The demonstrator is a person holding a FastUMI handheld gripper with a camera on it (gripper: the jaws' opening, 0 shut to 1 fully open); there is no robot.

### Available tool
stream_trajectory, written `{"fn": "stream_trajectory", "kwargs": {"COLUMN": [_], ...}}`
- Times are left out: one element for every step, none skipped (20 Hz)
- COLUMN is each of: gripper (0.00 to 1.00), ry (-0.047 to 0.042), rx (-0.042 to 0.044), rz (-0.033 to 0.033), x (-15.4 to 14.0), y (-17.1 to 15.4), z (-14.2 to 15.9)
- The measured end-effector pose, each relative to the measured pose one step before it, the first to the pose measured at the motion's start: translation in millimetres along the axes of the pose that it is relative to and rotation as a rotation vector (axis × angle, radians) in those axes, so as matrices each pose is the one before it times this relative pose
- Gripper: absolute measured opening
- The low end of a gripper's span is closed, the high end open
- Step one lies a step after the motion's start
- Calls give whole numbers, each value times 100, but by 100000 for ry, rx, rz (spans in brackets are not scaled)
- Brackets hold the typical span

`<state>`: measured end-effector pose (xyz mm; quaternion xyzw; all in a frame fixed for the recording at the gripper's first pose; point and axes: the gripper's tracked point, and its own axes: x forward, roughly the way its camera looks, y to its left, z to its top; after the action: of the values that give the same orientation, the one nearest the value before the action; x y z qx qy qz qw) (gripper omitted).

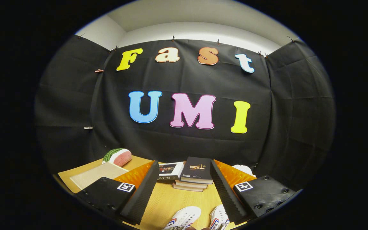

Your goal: Open the storage box then place both shoes into the box .Put the left shoe in first, then the right shoe, with the right side of both shoes facing outward in a uniform manner.

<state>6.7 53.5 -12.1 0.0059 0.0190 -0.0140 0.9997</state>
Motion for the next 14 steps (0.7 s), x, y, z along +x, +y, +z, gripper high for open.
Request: {"fn": "stream_trajectory", "kwargs": {"gripper": [97,97,97,97,97,97,97,97,97,97,97,98,98,98], "ry": [899,1157,812,785,867,1228,1181,1320,1985,2862,3005,3420,3737,3982], "rx": [-95,557,1029,874,507,310,521,838,1124,2039,2580,2447,2585,3382], "rz": [66,1007,1494,726,761,534,442,545,1202,3040,3105,2935,2718,3774], "x": [200,133,238,186,202,300,216,275,322,353,311,331,239,144], "y": [98,295,565,378,238,237,258,310,478,878,851,713,583,1019], "z": [-197,-330,-218,-159,-214,-360,-402,-334,-573,-875,-866,-859,-857,-808]}}
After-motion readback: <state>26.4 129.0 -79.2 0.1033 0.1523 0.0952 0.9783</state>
